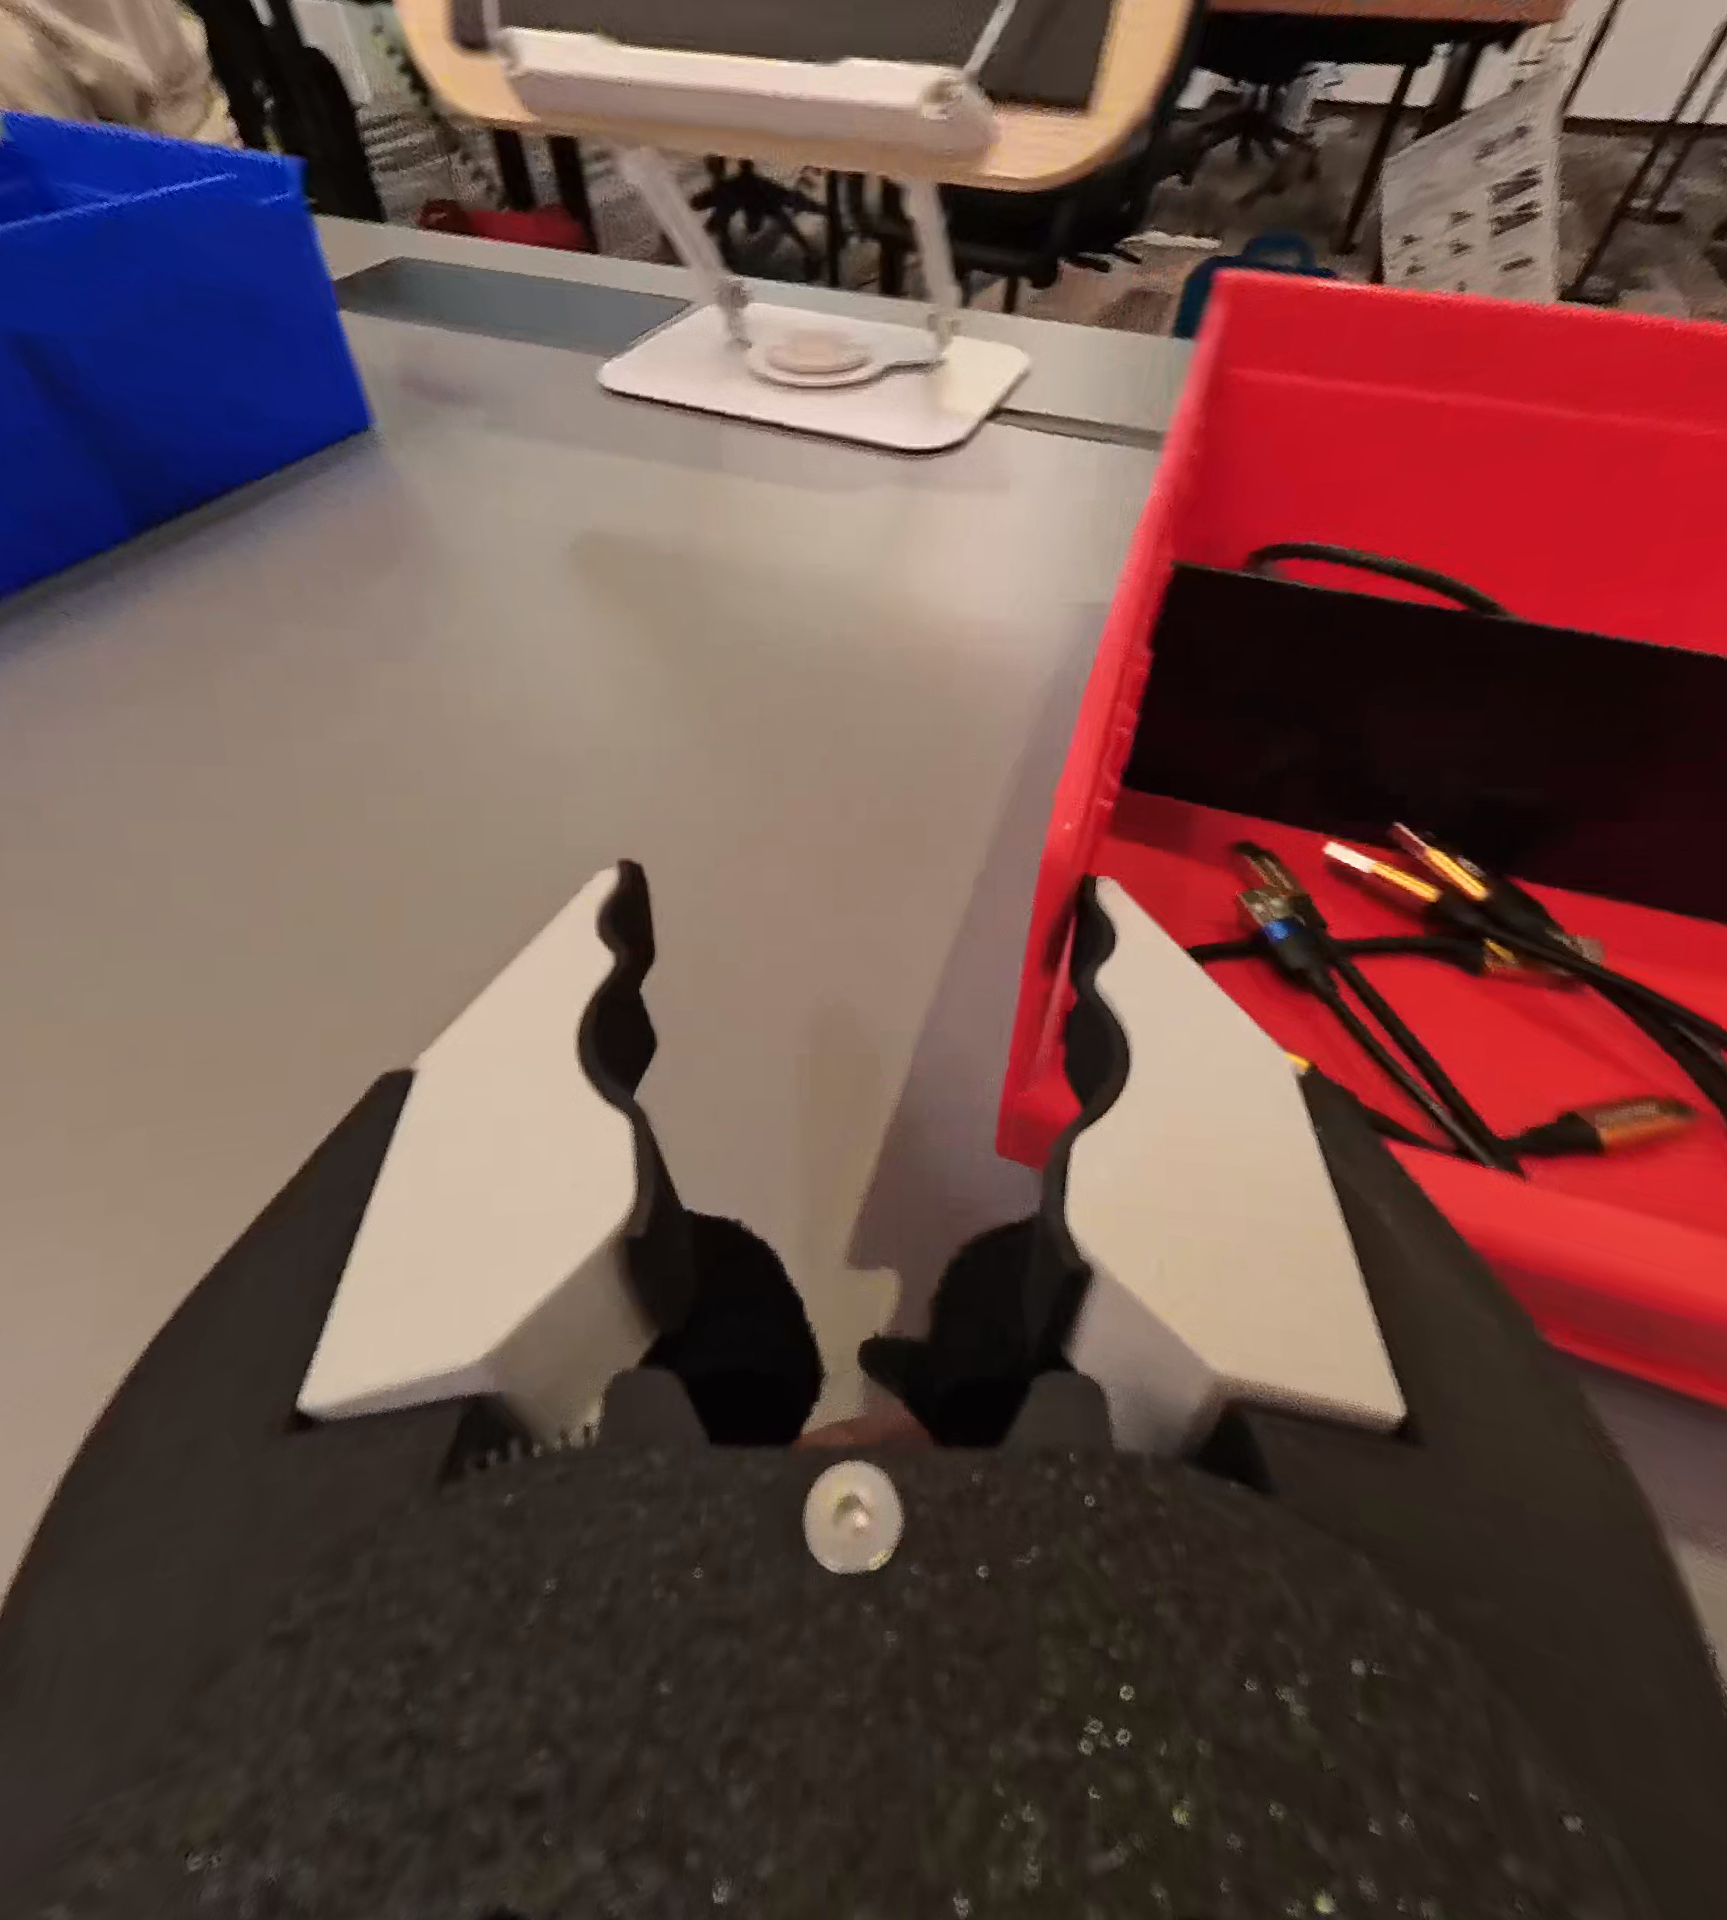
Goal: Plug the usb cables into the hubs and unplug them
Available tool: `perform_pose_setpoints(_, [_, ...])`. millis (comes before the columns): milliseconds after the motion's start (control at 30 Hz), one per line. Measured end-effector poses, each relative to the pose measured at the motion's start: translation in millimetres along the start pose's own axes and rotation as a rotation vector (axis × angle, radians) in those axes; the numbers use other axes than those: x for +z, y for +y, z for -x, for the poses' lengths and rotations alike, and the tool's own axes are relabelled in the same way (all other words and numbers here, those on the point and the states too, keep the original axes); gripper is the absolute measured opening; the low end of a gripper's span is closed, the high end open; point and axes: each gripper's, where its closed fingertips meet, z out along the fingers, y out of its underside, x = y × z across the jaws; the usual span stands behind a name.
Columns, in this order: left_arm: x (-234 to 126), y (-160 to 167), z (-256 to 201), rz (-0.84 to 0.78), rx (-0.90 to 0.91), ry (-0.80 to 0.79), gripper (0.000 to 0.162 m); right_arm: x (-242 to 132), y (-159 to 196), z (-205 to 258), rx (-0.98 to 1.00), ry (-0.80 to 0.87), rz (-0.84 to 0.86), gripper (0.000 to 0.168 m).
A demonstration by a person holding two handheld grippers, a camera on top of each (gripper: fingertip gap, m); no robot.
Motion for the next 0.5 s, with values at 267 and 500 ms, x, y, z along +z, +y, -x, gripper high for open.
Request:
perform_pose_setpoints(267, [26.2, -46.8, -187.6, 0.002, -0.044, 0.405, 0.059, -57.2, -51.8, -12.4, -0.038, 0.226, -0.245, 0.064])
perform_pose_setpoints(500, [139.8, -79.2, -313.7, 0.125, 0.035, 0.467, 0.054, -96.2, 4.5, -86.5, 0.21, 0.556, -0.083, 0.057])
